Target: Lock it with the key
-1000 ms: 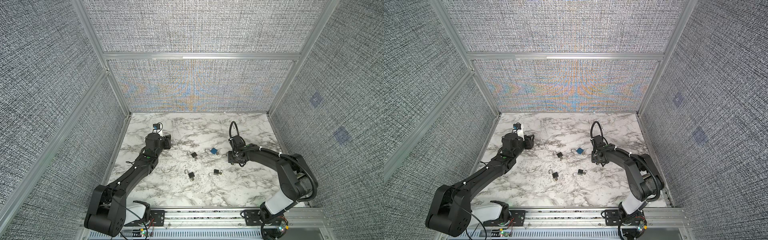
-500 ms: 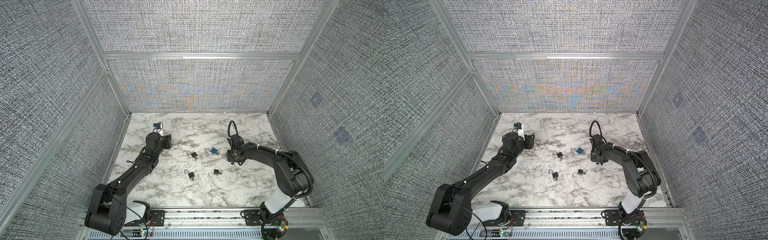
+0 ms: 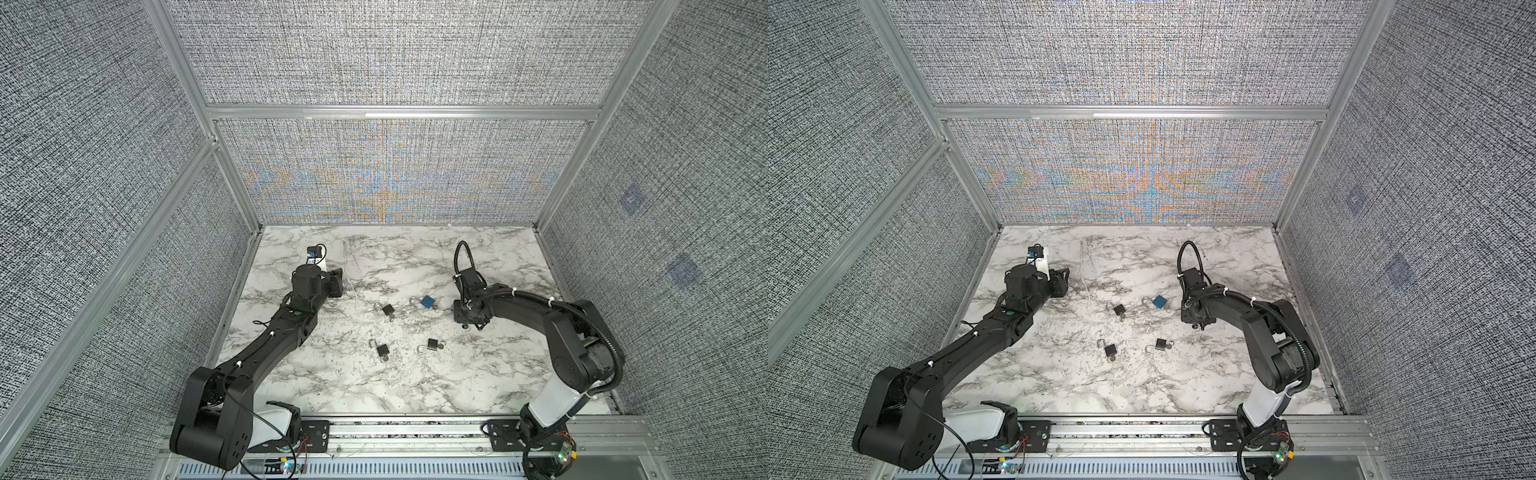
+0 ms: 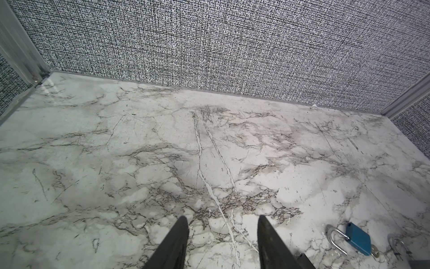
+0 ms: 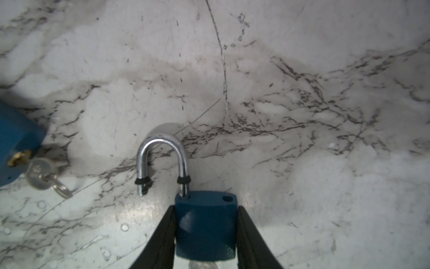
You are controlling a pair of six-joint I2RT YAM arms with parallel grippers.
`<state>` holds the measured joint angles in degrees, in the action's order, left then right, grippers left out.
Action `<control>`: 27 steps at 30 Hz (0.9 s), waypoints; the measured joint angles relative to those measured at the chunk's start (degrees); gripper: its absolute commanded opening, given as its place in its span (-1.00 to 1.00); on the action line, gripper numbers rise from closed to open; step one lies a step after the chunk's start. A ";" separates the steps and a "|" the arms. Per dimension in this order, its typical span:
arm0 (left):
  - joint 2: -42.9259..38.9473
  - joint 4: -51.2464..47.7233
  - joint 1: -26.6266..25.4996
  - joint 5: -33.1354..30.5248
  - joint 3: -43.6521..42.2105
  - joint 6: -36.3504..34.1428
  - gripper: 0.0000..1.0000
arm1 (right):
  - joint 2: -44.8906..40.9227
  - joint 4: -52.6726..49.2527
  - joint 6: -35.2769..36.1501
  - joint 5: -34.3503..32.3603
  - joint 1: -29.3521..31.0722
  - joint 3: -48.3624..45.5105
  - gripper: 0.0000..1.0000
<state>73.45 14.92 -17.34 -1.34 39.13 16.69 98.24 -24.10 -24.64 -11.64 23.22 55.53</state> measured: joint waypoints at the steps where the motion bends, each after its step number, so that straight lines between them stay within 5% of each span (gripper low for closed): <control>1: -0.15 -0.04 -0.04 -0.02 0.00 0.00 -0.01 | 0.13 -0.02 0.00 -0.07 0.00 0.15 -0.27; 13: 2.47 -3.04 -3.26 2.51 4.26 -1.73 -0.11 | -2.10 -1.68 0.68 1.77 0.04 1.75 -0.31; 27: 18.16 -1.95 -13.18 18.60 12.39 2.99 -0.13 | -8.26 -5.33 2.47 6.12 3.65 6.14 -0.31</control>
<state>91.61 12.97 -30.52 17.26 51.53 19.68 89.97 -29.43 -22.17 -5.52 26.87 61.67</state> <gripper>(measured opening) 0.439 0.348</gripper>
